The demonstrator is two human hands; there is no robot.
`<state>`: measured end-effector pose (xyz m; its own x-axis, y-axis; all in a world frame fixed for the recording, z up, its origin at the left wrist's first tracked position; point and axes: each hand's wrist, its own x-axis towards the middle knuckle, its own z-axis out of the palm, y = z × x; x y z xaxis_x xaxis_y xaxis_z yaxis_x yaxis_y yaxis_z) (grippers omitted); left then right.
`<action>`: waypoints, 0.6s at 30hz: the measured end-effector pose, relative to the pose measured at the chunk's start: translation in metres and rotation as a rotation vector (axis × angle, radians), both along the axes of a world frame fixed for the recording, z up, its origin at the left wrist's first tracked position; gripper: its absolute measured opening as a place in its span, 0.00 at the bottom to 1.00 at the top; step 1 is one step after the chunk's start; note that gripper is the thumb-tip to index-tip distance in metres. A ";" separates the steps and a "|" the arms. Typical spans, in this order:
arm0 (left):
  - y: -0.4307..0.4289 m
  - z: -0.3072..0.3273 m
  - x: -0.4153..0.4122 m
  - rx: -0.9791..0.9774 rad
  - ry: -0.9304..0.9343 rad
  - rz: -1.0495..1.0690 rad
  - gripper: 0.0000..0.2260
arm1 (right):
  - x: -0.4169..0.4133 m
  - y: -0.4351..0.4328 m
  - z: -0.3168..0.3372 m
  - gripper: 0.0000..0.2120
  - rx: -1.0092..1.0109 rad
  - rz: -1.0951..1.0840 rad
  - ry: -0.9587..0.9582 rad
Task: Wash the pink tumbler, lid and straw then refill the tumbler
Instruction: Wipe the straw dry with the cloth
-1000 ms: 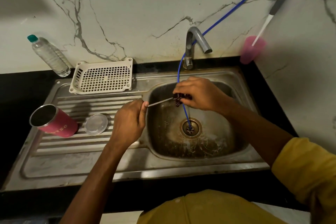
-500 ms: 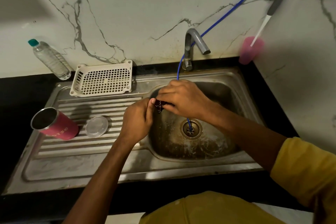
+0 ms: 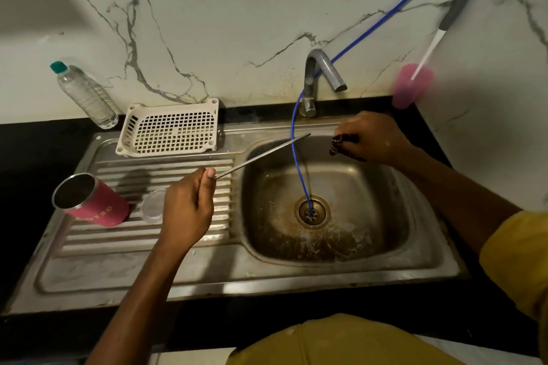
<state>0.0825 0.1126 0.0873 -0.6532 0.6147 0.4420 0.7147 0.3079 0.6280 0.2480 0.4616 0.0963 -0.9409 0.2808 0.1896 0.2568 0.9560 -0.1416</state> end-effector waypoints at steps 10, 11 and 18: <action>0.020 -0.061 0.046 0.112 -0.767 0.020 0.20 | -0.001 -0.085 -0.029 0.15 -1.455 -0.293 0.299; 0.021 -0.065 0.052 0.103 -0.815 0.005 0.21 | -0.004 -0.091 -0.029 0.15 -1.562 -0.278 0.312; 0.020 -0.075 0.069 -0.087 -0.743 -0.233 0.22 | -0.013 -0.115 -0.020 0.09 -1.828 -0.223 0.376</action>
<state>0.1515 0.1329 0.0122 -0.6091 0.7844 -0.1165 0.1685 0.2716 0.9475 0.2351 0.3467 0.0766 -0.8490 0.4447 -0.2853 0.0557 -0.4616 -0.8854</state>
